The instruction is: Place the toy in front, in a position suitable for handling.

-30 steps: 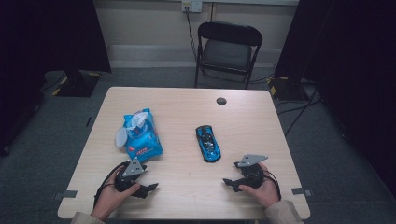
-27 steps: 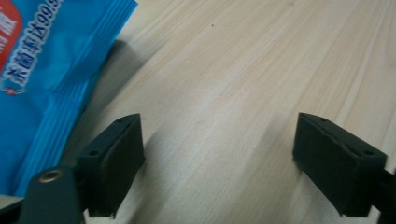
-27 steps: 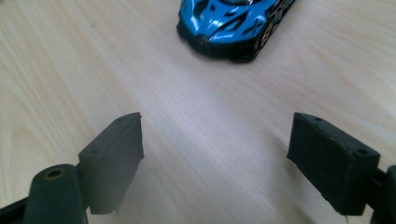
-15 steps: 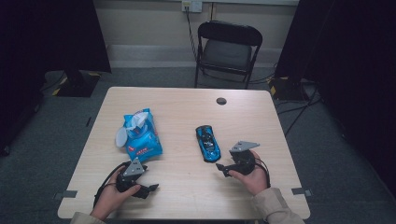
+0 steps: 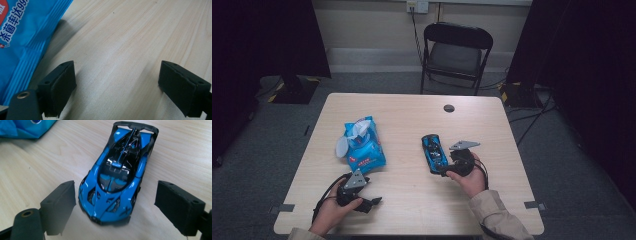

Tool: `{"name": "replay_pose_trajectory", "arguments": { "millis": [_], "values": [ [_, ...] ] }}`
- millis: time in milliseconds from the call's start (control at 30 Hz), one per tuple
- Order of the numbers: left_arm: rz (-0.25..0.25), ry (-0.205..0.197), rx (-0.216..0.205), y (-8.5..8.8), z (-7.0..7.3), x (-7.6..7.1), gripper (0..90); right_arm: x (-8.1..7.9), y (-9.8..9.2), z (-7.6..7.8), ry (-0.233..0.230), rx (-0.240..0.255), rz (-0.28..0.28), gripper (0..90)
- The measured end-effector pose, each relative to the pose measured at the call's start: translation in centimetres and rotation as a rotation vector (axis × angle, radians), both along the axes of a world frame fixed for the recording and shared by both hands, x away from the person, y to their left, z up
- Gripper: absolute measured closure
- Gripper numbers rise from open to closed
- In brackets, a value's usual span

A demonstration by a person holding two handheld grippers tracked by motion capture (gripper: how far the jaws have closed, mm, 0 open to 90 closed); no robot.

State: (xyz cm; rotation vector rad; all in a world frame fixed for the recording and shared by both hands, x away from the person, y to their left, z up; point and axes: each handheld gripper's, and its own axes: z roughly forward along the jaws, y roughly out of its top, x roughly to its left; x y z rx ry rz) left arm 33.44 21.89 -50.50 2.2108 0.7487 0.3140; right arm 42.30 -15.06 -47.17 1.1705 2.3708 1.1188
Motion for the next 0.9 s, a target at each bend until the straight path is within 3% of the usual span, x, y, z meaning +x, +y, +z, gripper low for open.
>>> {"name": "replay_pose_trajectory", "arguments": {
  "millis": [267, 433, 900],
  "values": [
    [0.0, 0.0, 0.0, 0.0, 0.0, 0.0, 13.9, 1.4, 1.5, -0.1, 0.007, 0.023, -0.041, 15.4],
    [0.001, 0.0, 0.002, 0.0, 0.0, 0.0, 13.9, 2.2, 2.6, -0.1, -0.006, -0.001, -0.079, 14.1],
    [-0.002, 0.002, 0.001, 0.0, 0.0, 0.0, 13.6, 3.6, 4.3, -1.5, 0.023, -0.021, -0.167, 14.9]
  ]
}}
